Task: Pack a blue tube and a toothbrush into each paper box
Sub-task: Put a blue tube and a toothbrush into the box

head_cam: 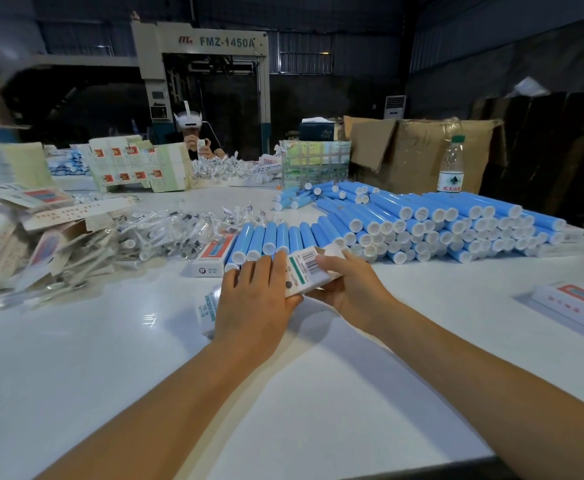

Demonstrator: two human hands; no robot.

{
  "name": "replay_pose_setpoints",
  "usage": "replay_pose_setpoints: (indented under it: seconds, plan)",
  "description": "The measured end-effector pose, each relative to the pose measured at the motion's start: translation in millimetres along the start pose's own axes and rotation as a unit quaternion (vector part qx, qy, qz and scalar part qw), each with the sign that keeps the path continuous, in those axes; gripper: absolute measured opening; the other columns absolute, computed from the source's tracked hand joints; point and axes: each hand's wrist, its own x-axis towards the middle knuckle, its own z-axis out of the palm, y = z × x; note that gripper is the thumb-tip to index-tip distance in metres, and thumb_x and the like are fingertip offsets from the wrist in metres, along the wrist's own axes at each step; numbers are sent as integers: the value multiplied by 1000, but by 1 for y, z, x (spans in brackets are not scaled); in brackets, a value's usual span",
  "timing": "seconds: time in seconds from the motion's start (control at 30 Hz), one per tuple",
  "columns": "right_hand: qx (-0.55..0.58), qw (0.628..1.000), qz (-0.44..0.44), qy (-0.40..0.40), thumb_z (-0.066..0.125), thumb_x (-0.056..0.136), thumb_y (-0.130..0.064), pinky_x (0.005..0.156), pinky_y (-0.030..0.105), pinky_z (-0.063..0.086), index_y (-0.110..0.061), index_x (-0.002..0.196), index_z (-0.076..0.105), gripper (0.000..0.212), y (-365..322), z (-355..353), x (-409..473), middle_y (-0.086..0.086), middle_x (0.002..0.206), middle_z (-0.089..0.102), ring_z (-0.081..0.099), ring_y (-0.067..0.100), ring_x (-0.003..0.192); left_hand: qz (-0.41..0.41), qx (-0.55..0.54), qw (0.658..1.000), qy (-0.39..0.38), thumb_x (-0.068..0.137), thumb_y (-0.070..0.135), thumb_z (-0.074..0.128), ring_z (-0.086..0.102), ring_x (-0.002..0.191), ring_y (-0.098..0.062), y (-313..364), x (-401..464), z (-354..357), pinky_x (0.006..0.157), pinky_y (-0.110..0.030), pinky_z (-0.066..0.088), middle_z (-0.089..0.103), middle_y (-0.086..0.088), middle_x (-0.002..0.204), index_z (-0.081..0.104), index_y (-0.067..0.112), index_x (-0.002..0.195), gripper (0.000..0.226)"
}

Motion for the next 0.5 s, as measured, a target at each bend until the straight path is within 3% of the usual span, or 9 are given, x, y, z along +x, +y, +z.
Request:
replay_pose_setpoints:
  seconds: [0.1,0.17,0.23,0.27,0.33,0.4,0.5]
  plan:
    - [-14,999,-42,6,57,89,2,64,36,60,-7,90,59,10,3,1,-1,15,81,73,72,26,76,8,21,1000,-6,95,58,26,36,127,-21,-1,0,2,103,-34,27,36,-3,143,11,16,149,70]
    - [-197,971,-122,58,53,94,-6,67,36,60,-7,91,59,7,10,4,-4,16,92,70,71,24,81,13,32,999,-7,97,55,27,36,127,-22,1,0,4,102,-35,27,34,-4,143,9,14,148,68]
    - [-466,855,-203,102,41,100,-19,69,37,58,-10,104,55,17,22,9,-7,10,100,66,66,20,83,13,38,999,-13,99,48,30,35,126,-23,4,1,5,102,-36,27,33,-6,143,7,12,147,64]
    - [-542,801,-229,107,36,101,-23,69,39,56,-13,108,51,19,25,13,-8,8,99,64,63,19,82,8,36,999,-17,100,44,31,35,127,-23,5,1,5,101,-36,27,32,-6,143,7,11,147,63]
    - [-574,769,-261,103,31,102,-25,70,42,54,-15,108,46,20,28,17,-10,6,96,62,61,20,82,-2,28,999,-26,99,39,33,34,127,-25,6,1,3,101,-37,28,32,-7,143,8,11,148,62]
    - [-549,788,-265,87,32,102,-28,69,41,53,-14,106,49,22,25,16,-13,5,92,63,61,18,80,-1,37,999,-24,98,36,37,38,125,-26,5,0,2,101,-38,30,35,-8,141,11,10,148,62]
    - [-355,909,-206,71,38,102,-29,69,34,57,-20,88,64,31,16,12,-16,0,79,67,65,14,73,3,29,1000,-12,98,42,33,40,123,-25,4,0,3,101,-38,32,38,-7,140,14,12,148,61]
